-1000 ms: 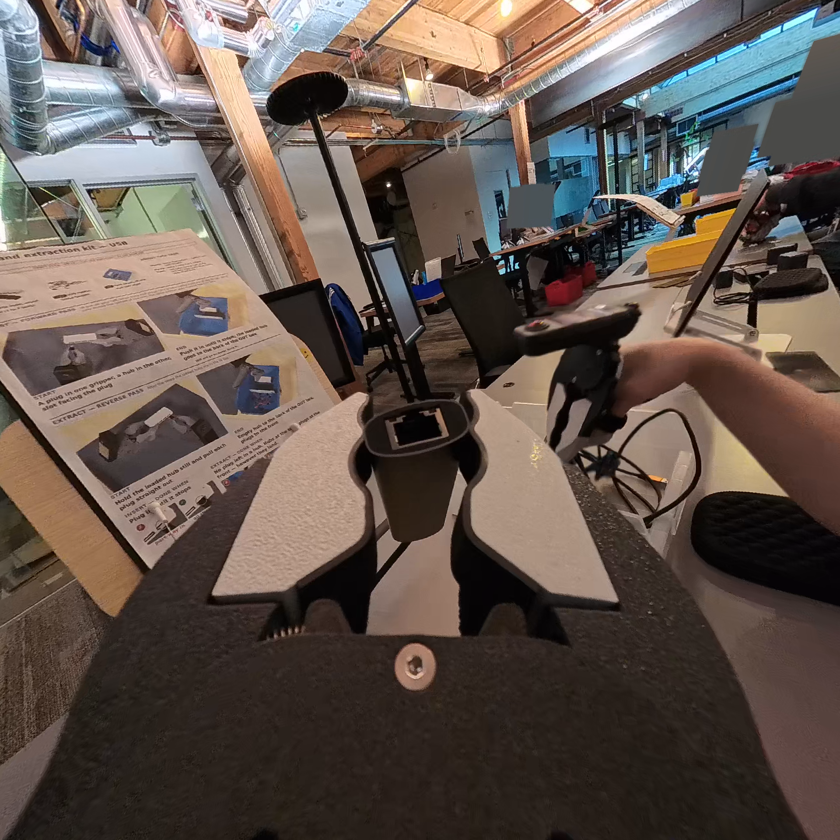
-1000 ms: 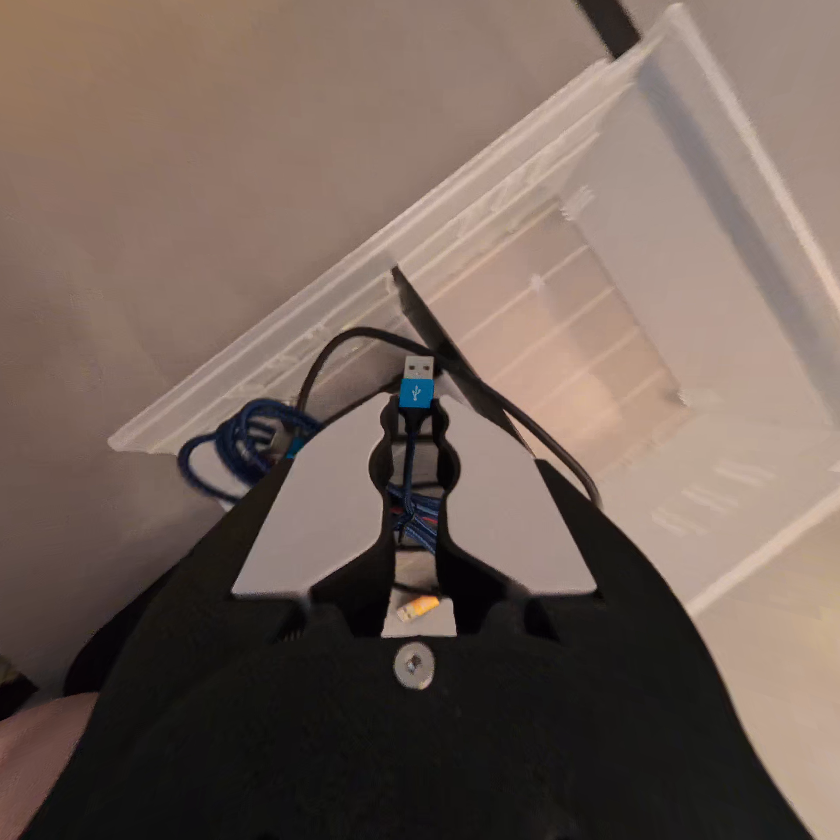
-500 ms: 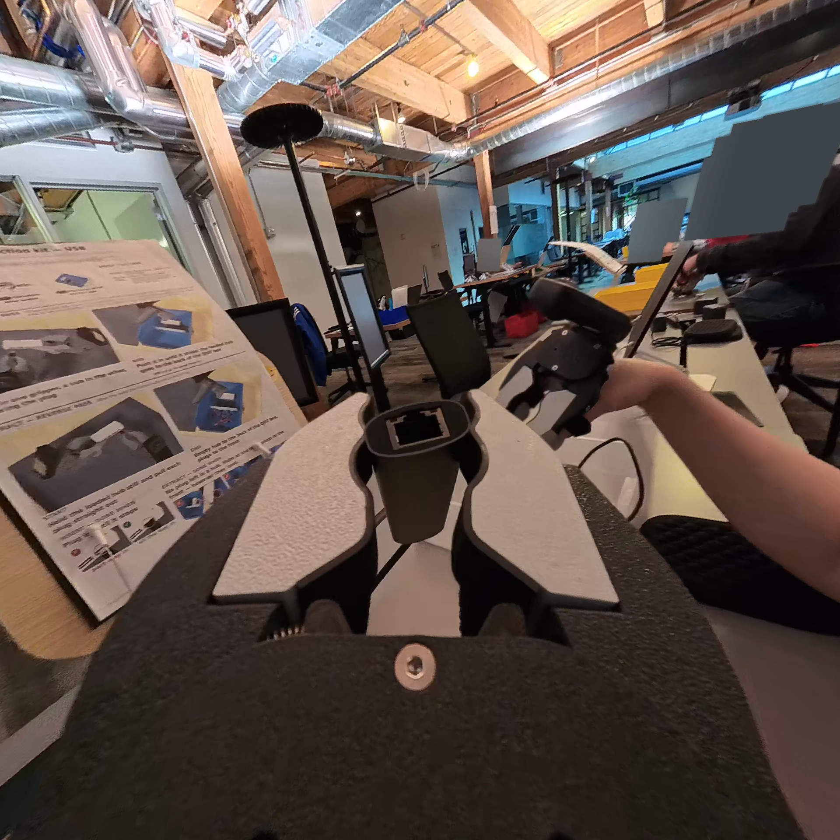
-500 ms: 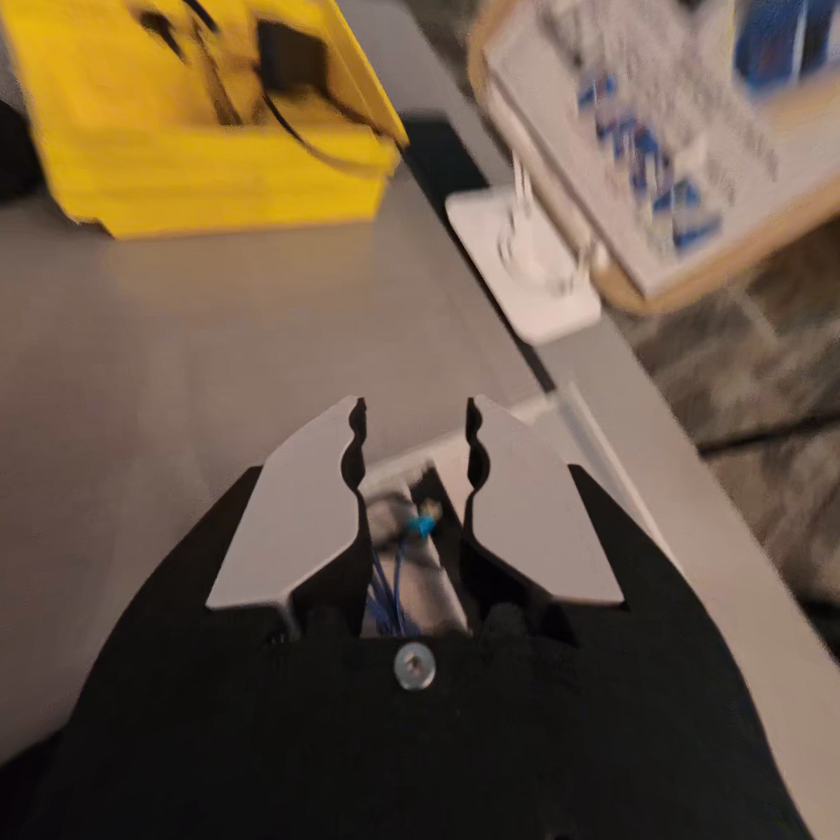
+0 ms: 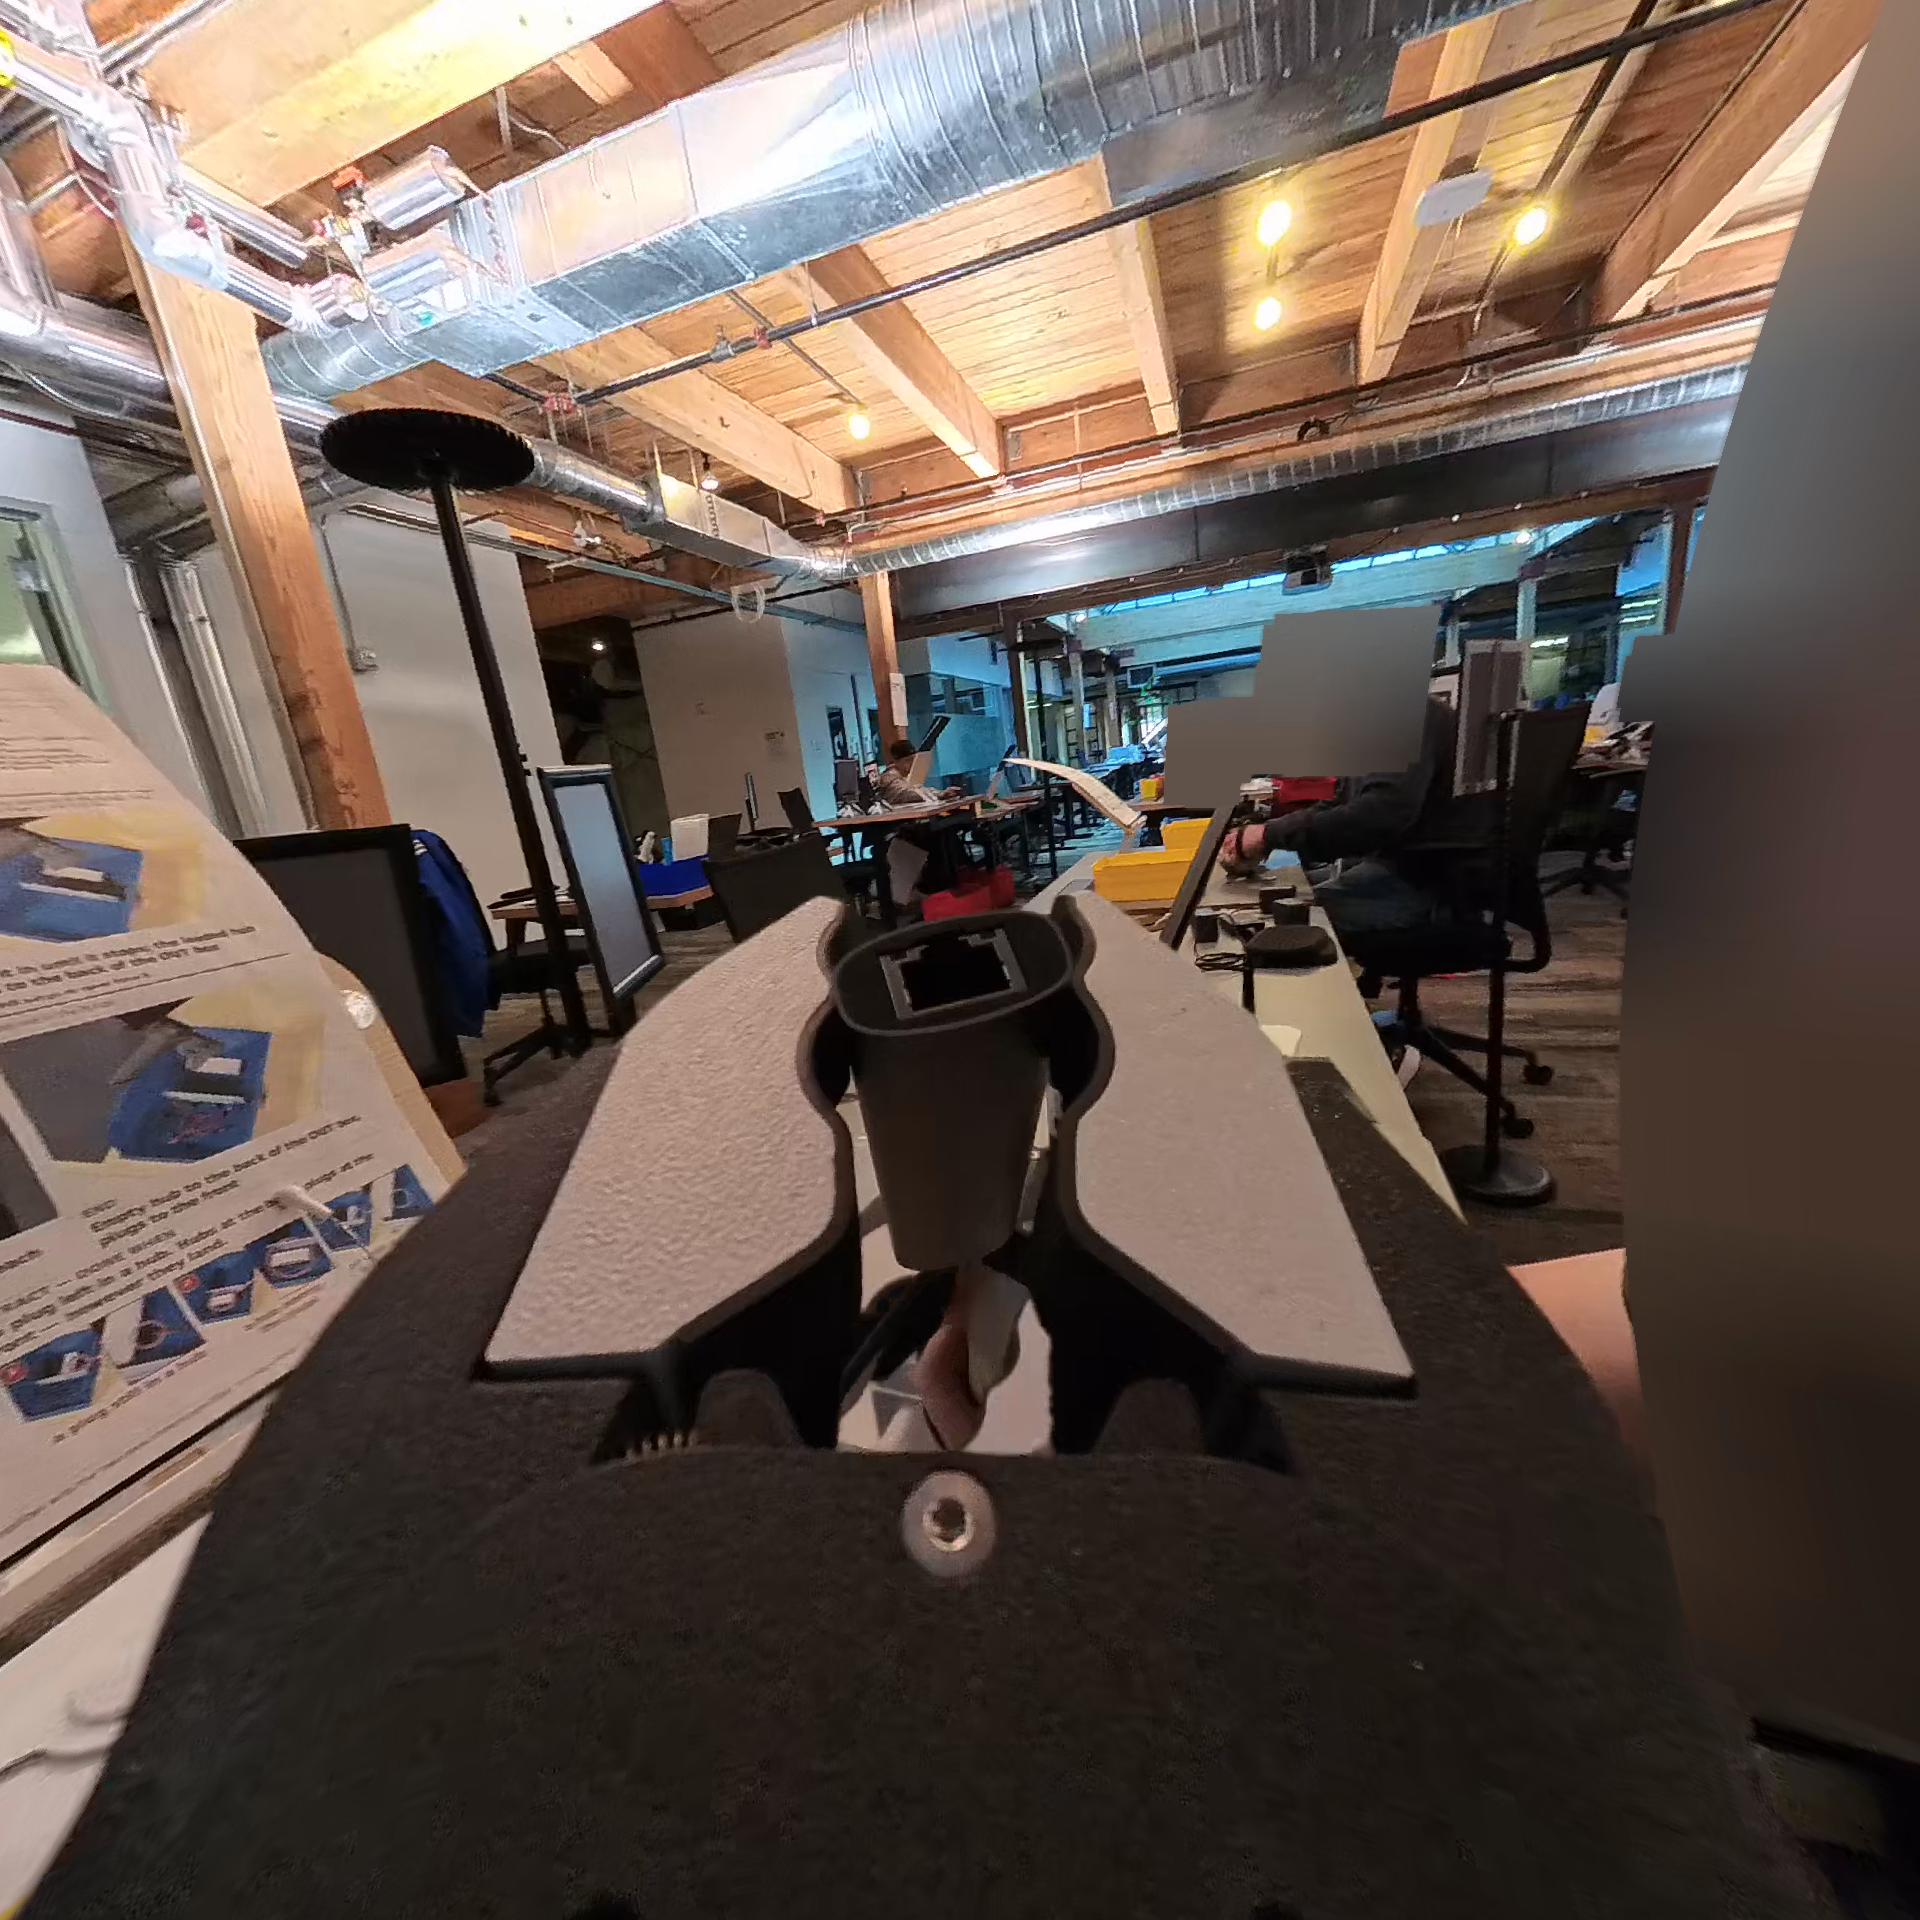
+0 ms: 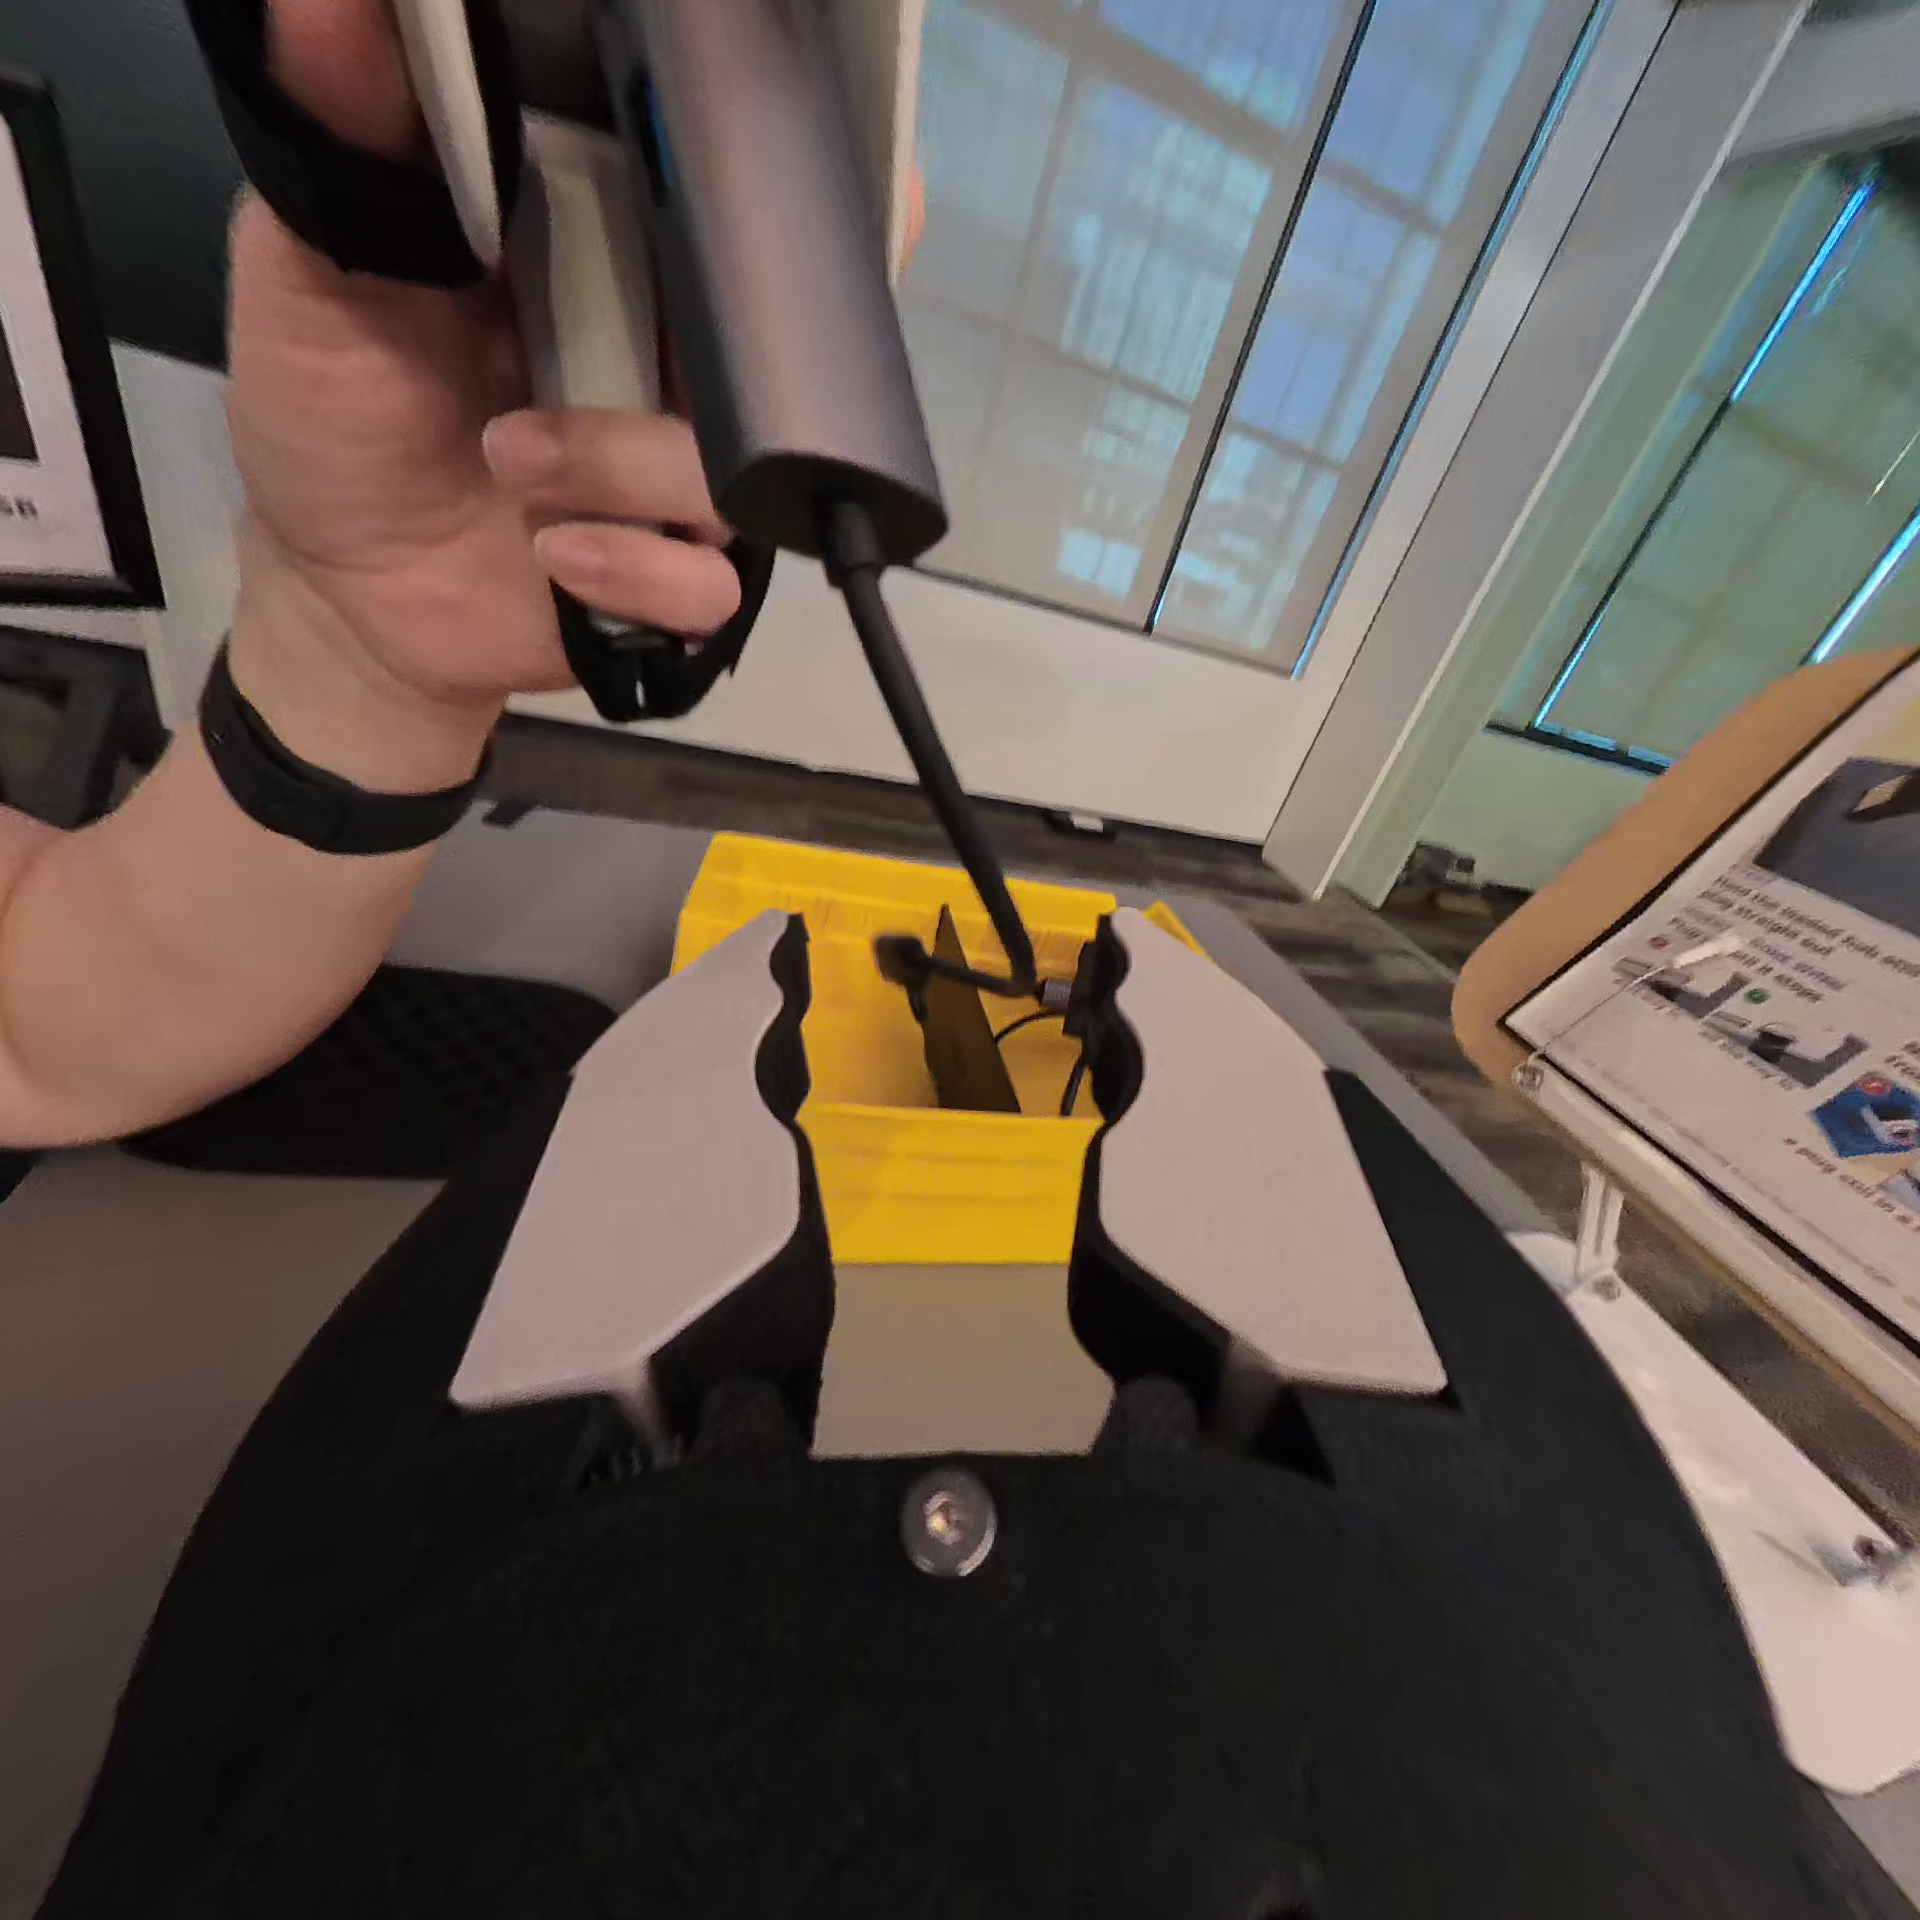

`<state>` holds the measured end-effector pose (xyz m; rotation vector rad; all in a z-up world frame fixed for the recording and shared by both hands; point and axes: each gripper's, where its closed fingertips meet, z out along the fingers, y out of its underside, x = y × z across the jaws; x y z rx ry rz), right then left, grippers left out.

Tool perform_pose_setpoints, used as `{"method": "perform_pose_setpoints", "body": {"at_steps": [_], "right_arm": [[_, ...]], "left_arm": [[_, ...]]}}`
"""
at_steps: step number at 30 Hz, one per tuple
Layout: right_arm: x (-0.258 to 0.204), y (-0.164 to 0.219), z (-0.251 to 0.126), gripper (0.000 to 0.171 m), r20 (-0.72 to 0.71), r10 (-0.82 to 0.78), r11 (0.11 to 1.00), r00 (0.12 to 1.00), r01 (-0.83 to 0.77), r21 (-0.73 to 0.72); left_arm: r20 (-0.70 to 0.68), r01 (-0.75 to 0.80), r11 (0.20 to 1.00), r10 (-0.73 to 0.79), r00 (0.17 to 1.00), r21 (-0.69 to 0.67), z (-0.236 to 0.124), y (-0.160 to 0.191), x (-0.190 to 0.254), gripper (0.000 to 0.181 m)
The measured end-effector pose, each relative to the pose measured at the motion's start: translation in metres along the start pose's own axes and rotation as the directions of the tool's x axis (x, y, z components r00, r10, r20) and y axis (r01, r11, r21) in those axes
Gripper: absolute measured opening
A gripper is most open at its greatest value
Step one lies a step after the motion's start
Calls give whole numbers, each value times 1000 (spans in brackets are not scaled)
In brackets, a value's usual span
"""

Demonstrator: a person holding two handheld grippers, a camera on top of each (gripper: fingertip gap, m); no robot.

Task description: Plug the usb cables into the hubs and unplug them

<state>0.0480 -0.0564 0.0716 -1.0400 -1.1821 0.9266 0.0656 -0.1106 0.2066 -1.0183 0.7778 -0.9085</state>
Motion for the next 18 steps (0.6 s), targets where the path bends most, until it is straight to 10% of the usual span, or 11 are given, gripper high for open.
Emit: {"method": "perform_pose_setpoints", "body": {"at_steps": [7, 13, 18], "right_arm": [[-7, -57, -31, 42, -11, -152, 976, 988, 152, 153], [-18, -72, -39, 43, 241, 155, 968, 958, -196, 156], [-14, -75, -42, 40, 34, -125, 982, 992, 119, 148]], "left_arm": [[-16, 26, 1000, -26, 1000, -10, 0, 3, -4, 36], [-62, 42, 997, -46, 997, -66, 11, 19, 5, 36], [13, 63, 996, -62, 998, -67, 17, 30, -5, 36]]}}
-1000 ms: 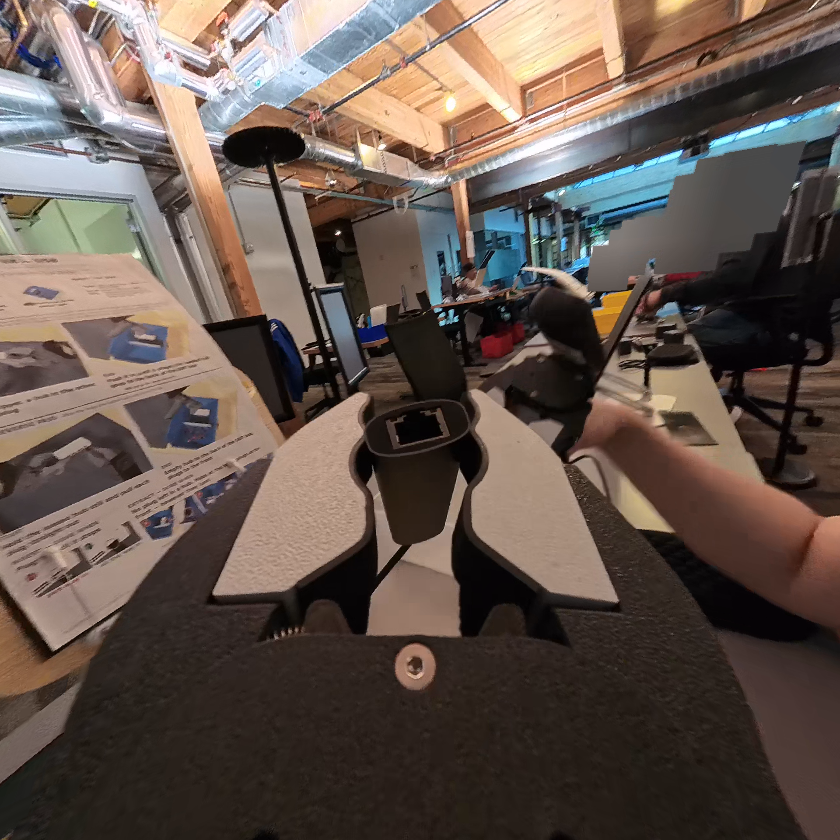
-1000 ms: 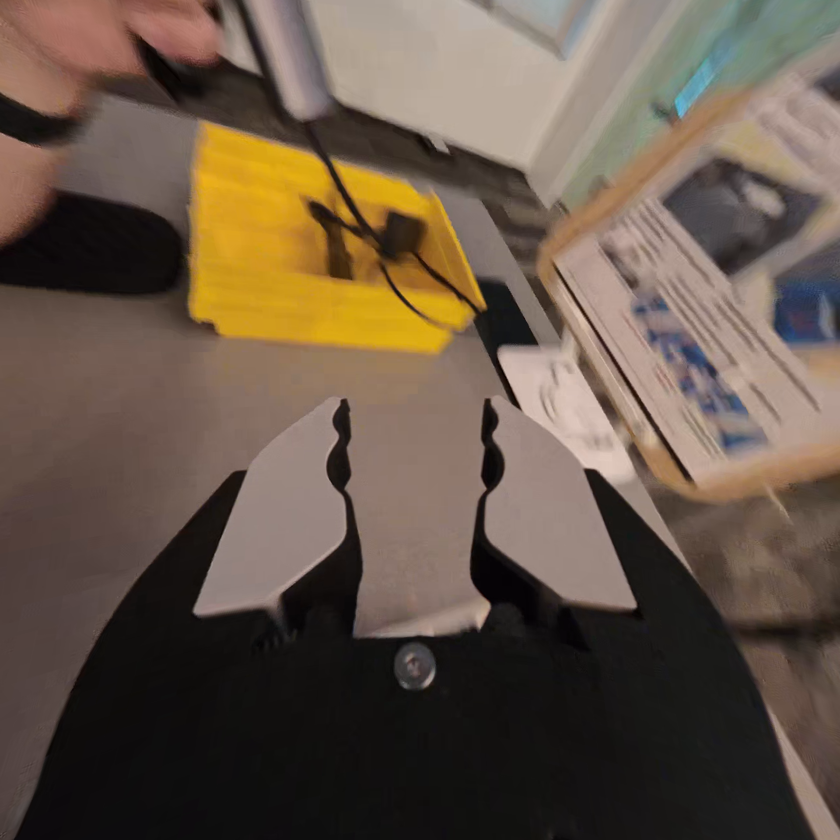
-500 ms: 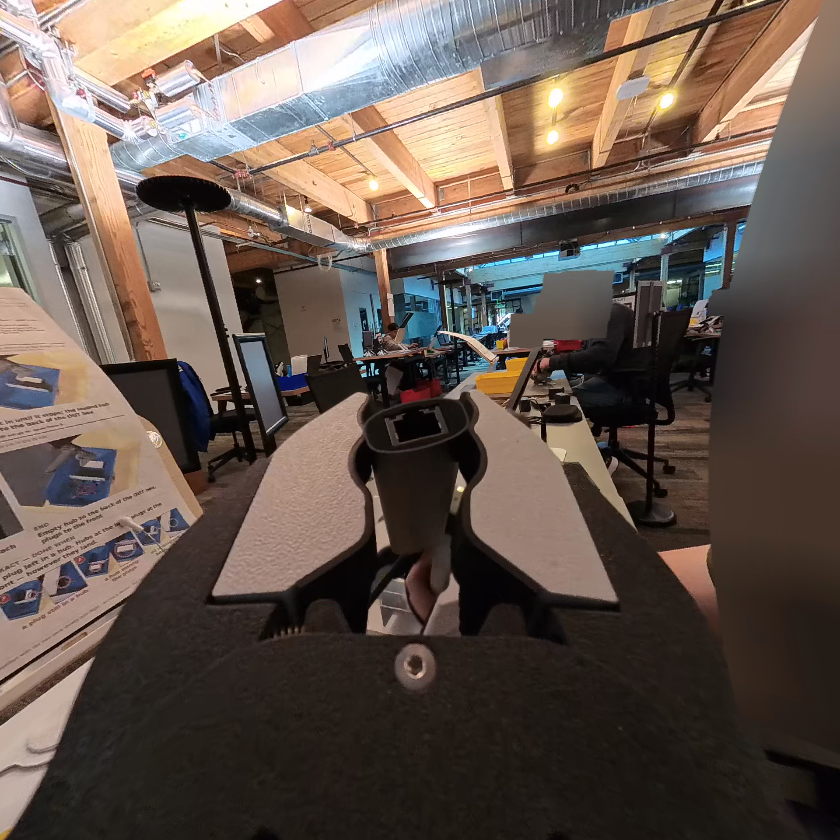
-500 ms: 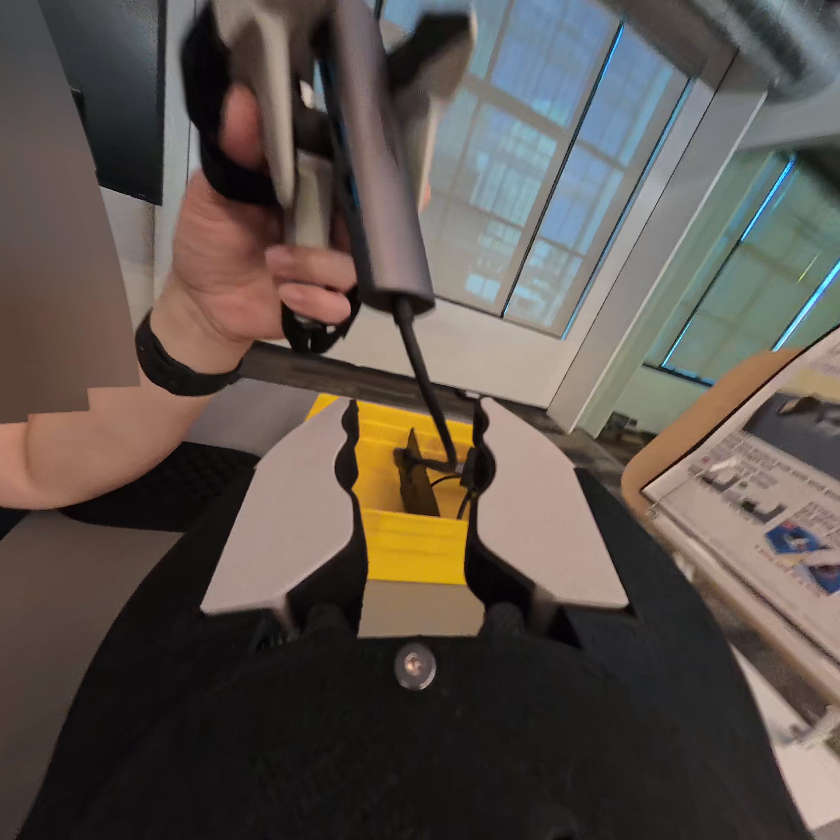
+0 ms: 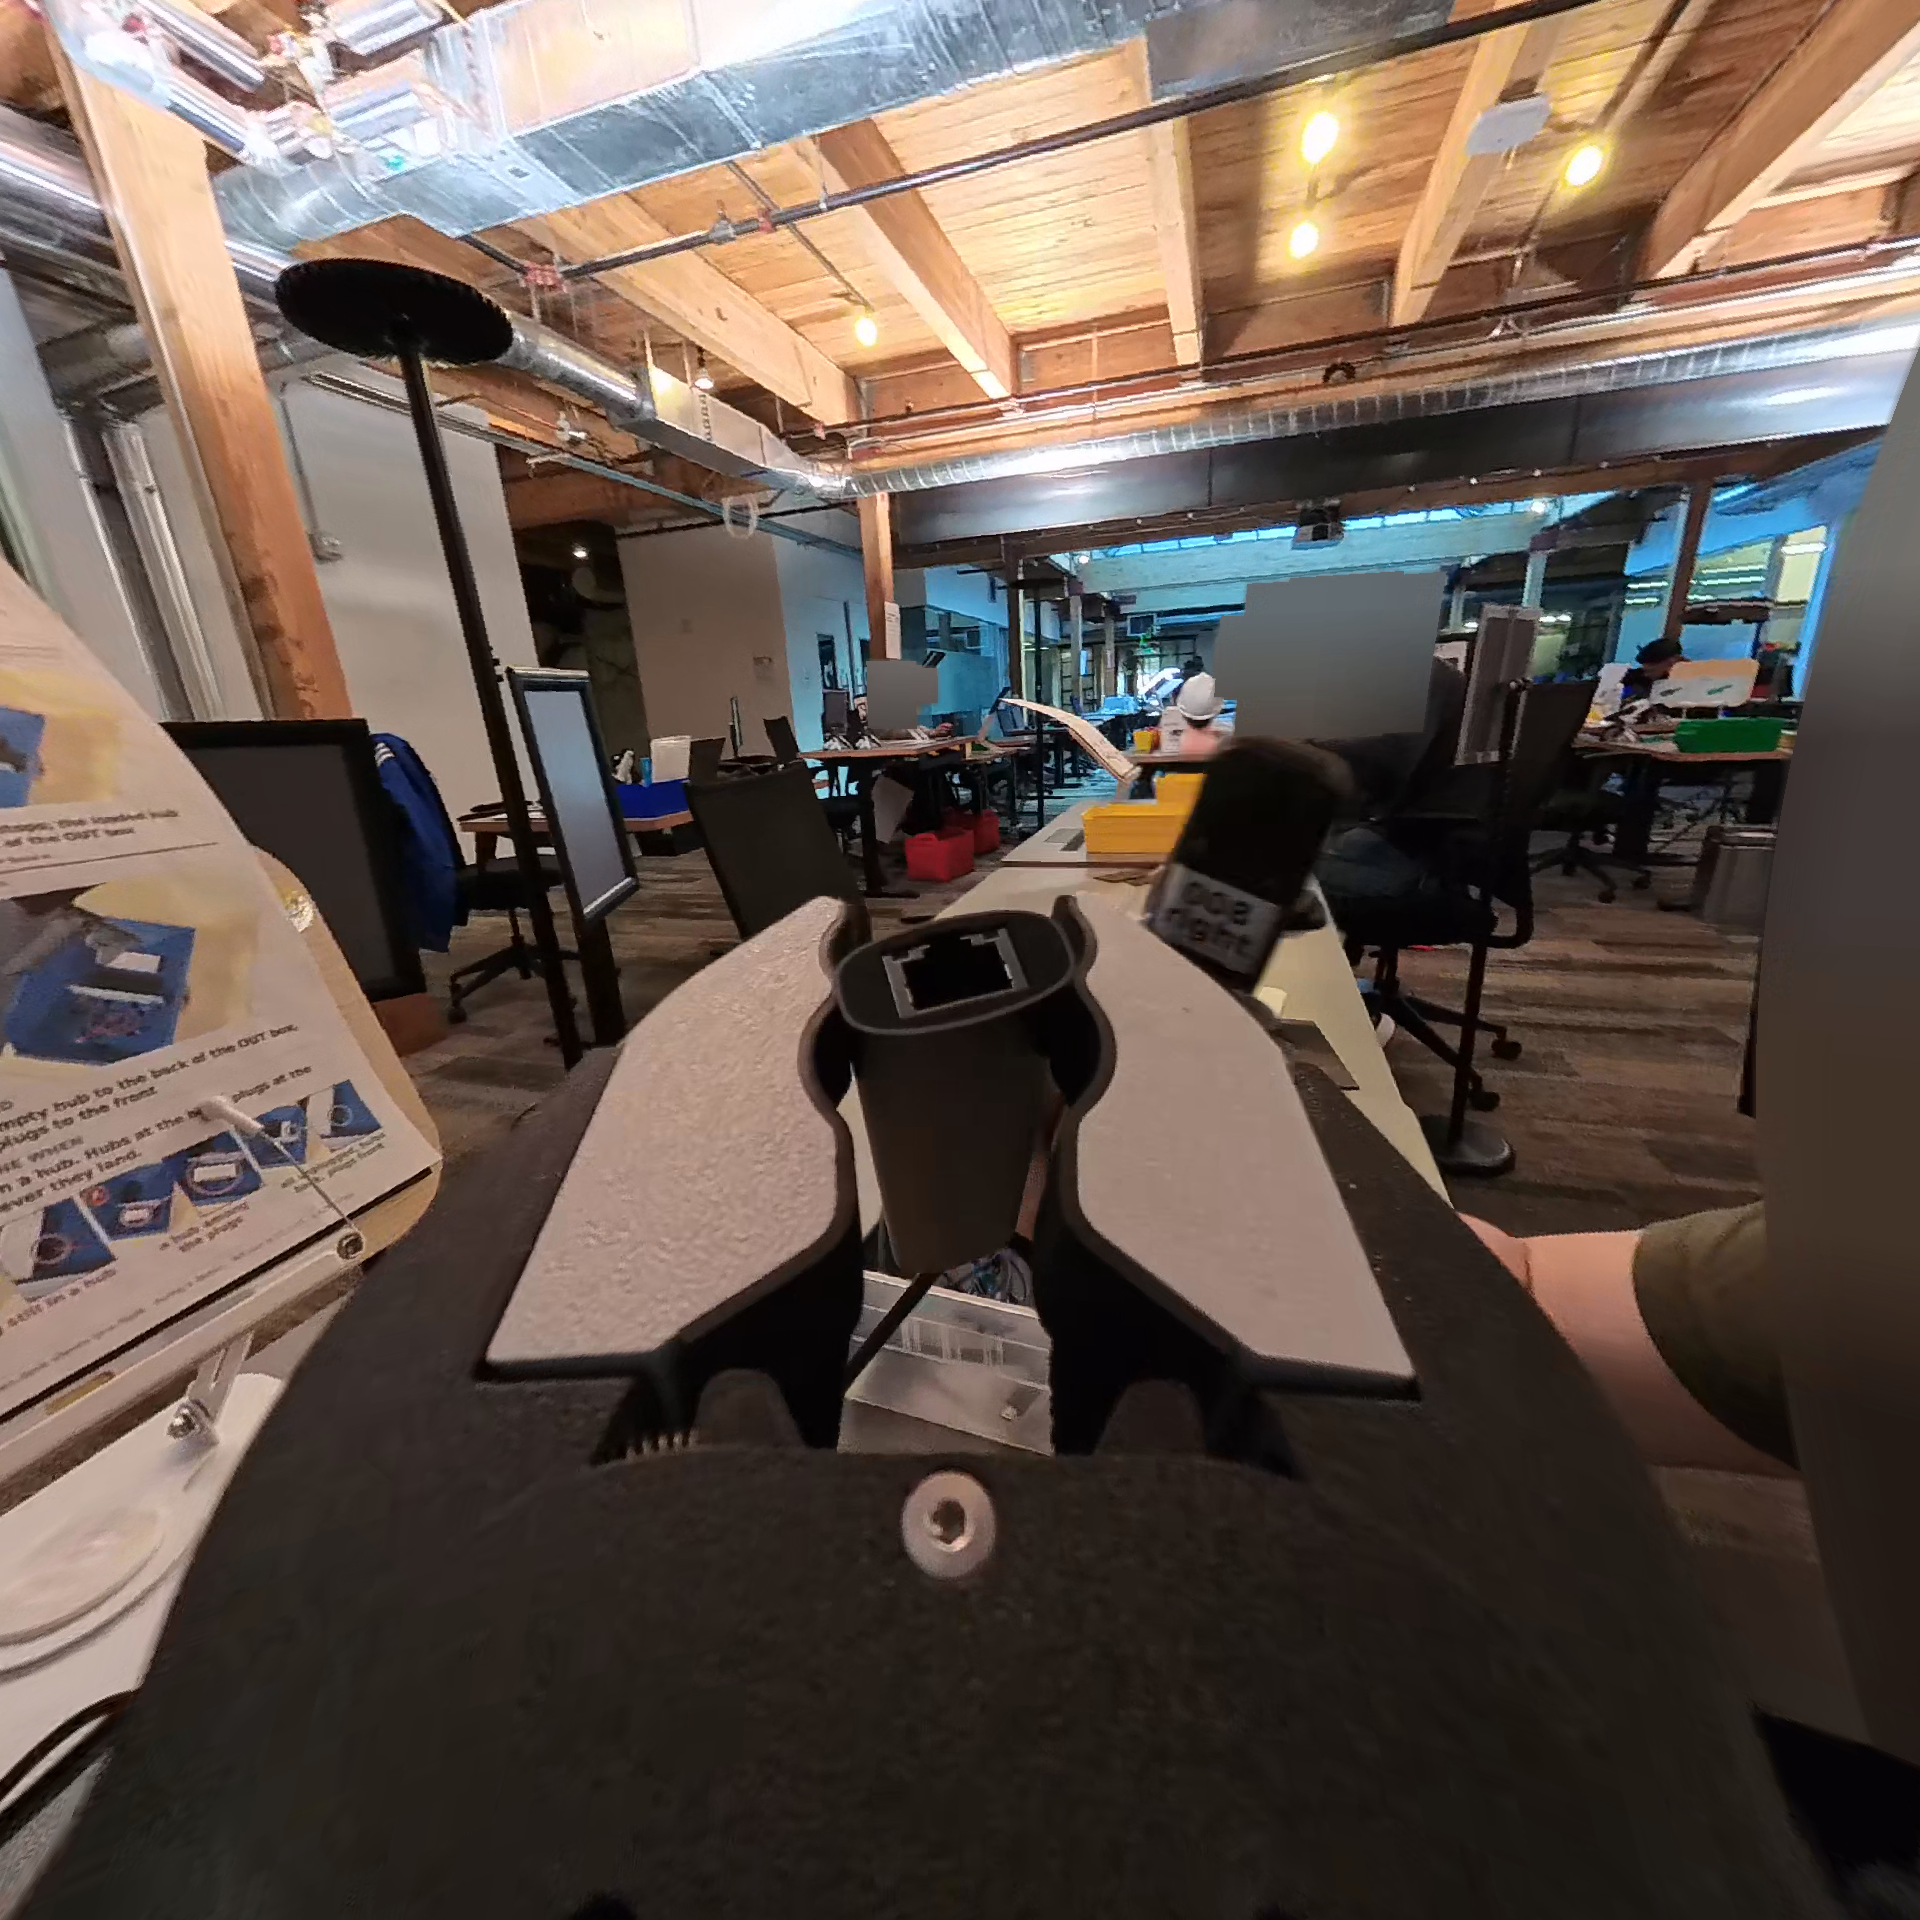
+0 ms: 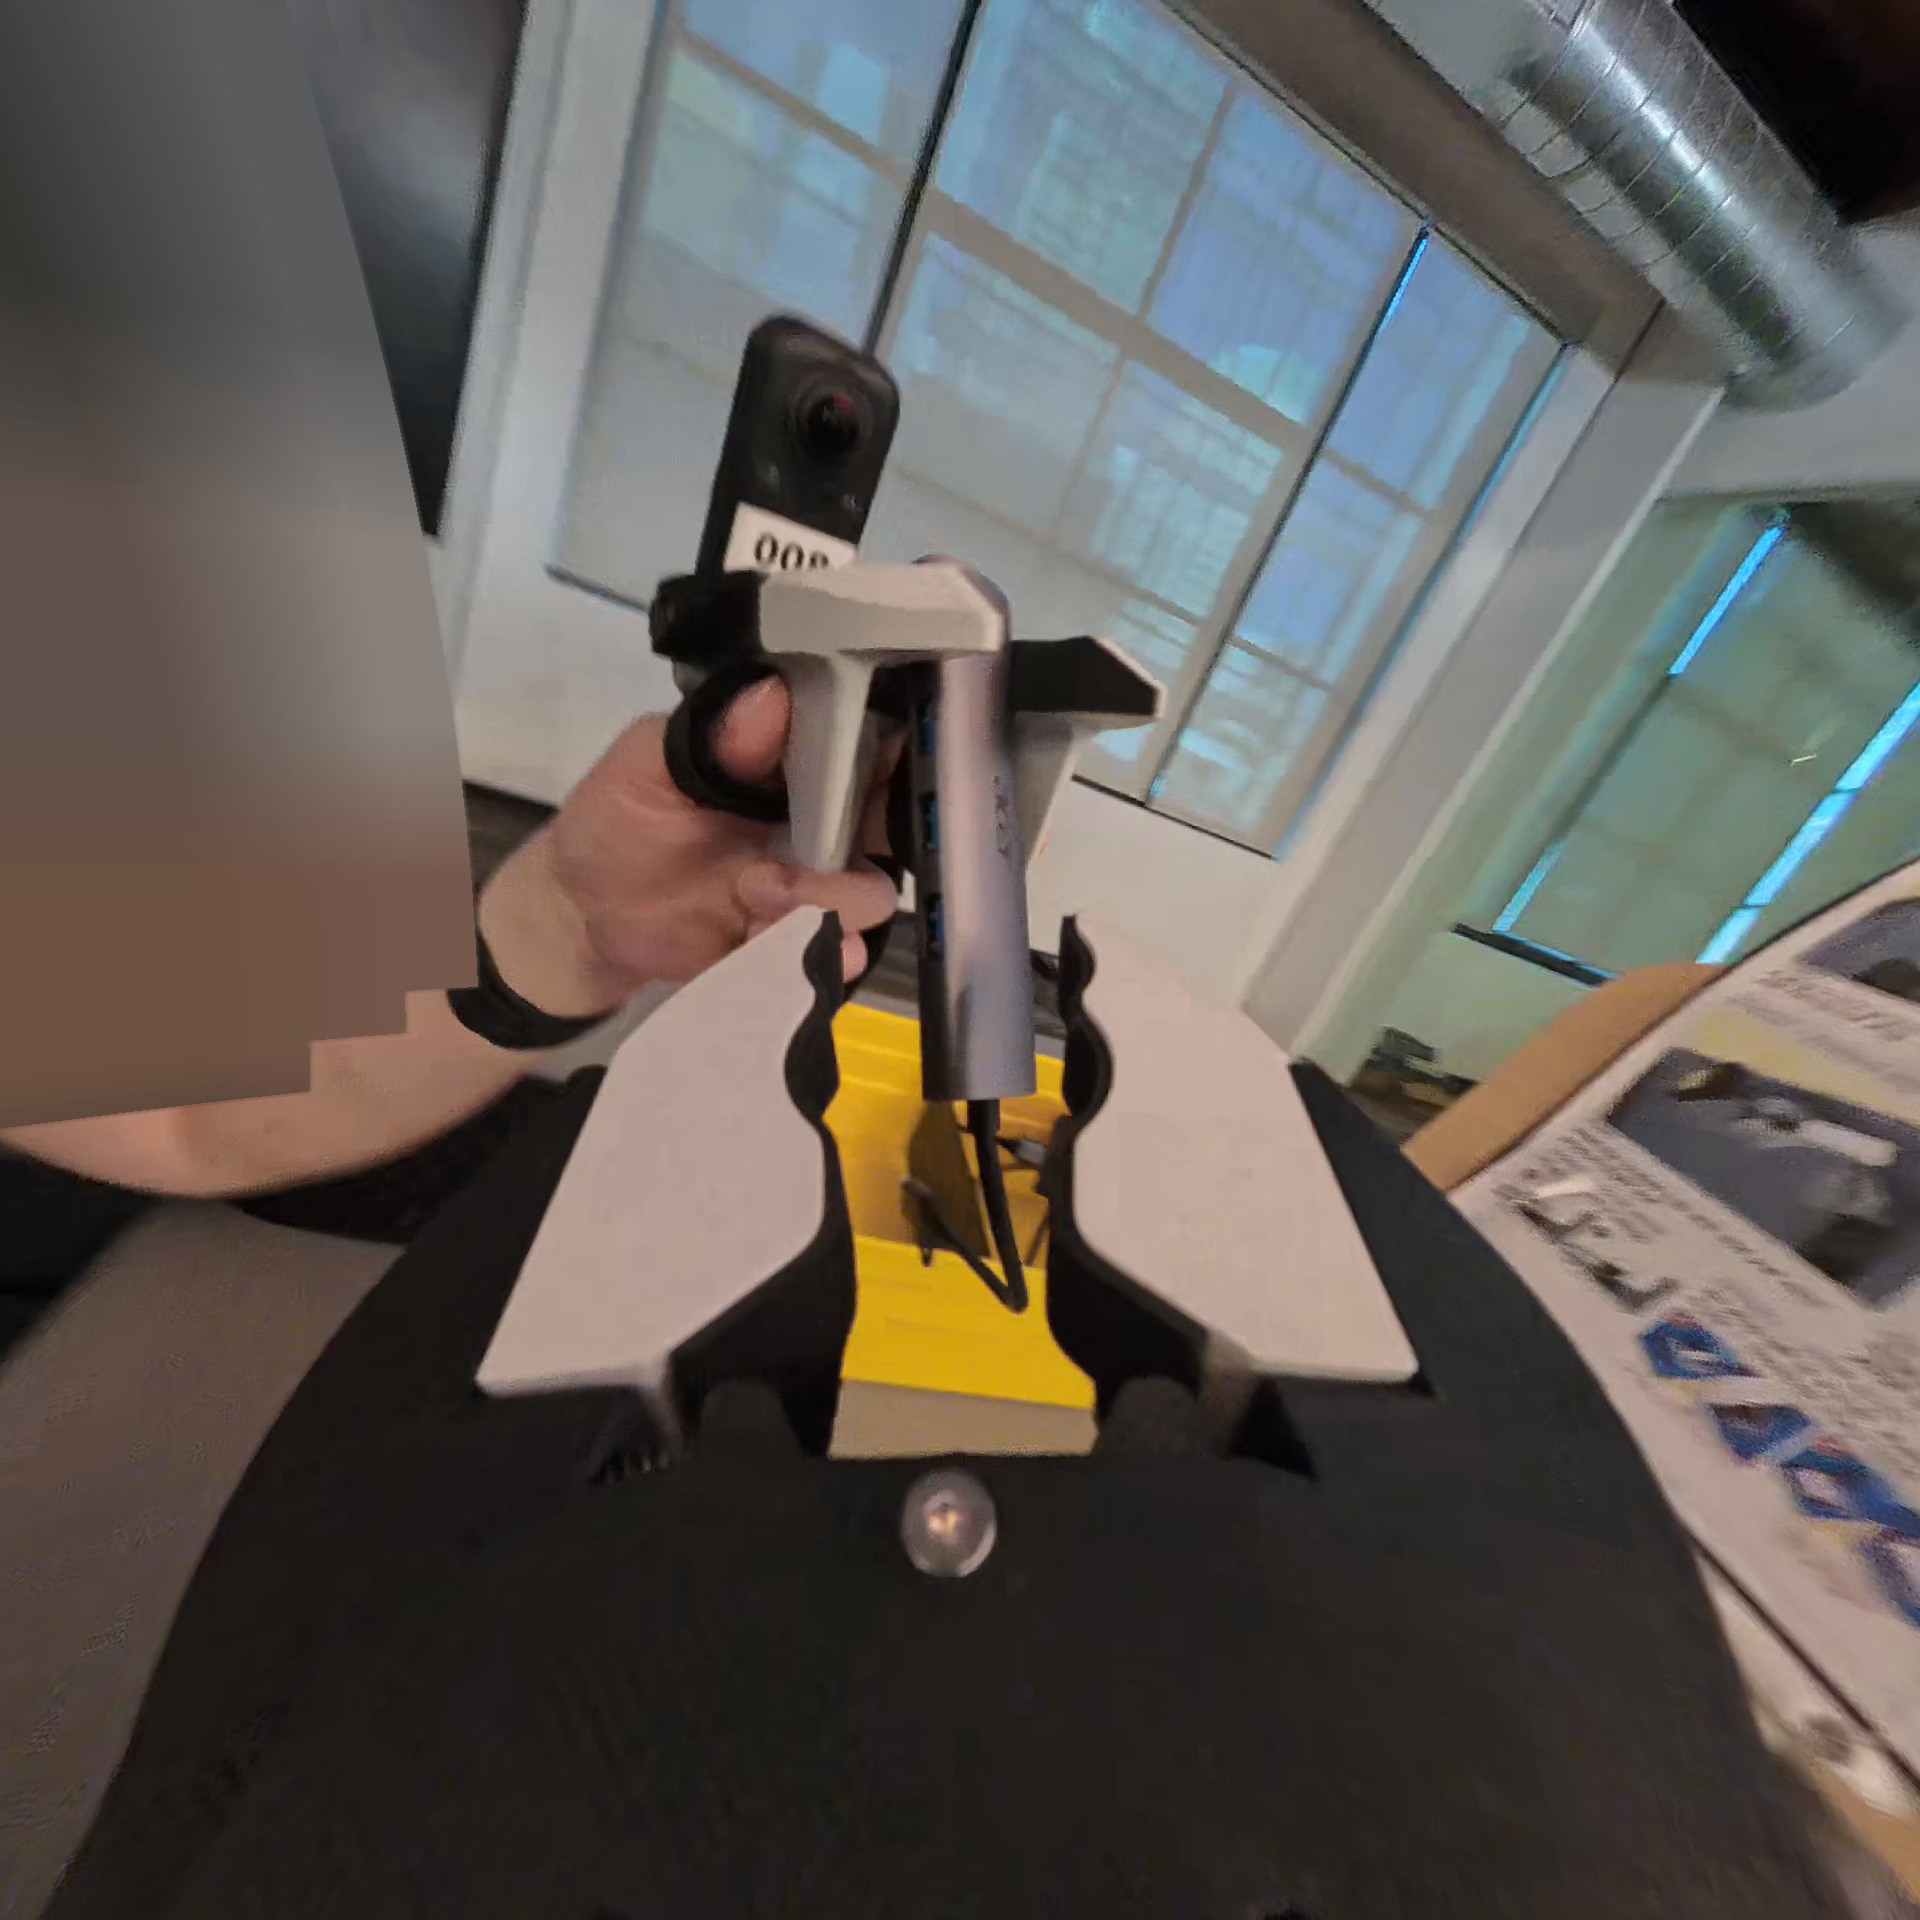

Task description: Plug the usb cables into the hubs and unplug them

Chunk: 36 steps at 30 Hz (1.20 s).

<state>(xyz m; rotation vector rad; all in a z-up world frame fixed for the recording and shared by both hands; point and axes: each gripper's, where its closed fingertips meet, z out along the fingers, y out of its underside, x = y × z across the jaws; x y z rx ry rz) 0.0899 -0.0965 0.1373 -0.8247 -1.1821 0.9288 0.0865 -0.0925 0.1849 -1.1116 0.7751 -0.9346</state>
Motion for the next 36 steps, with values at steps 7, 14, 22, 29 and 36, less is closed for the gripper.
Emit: {"method": "perform_pose_setpoints", "body": {"at_steps": [7, 14, 22, 29, 36], "right_arm": [[-5, 20, 6, 41, 65, 79, 993, 995, -72, -97], [-11, 25, -6, 36, 208, 248, 963, 946, -218, -157], [-28, 39, -10, 33, 374, 350, 935, 859, -294, -200], [-5, 43, -19, 32, 265, 272, 950, 925, -214, -227], [82, 28, -90, 32, -57, 180, 957, 982, -189, -219]], "left_arm": [[-71, 16, 998, -21, 997, -66, 12, 18, 12, 36], [-117, -9, 994, -4, 993, -108, 16, 26, 21, 36], [-186, -40, 984, 8, 983, -171, 20, 39, 34, 36], [-101, -55, 974, 33, 994, -221, 13, 44, 8, 50], [9, -13, 985, 15, 1000, -170, -13, 20, -24, 45]]}}
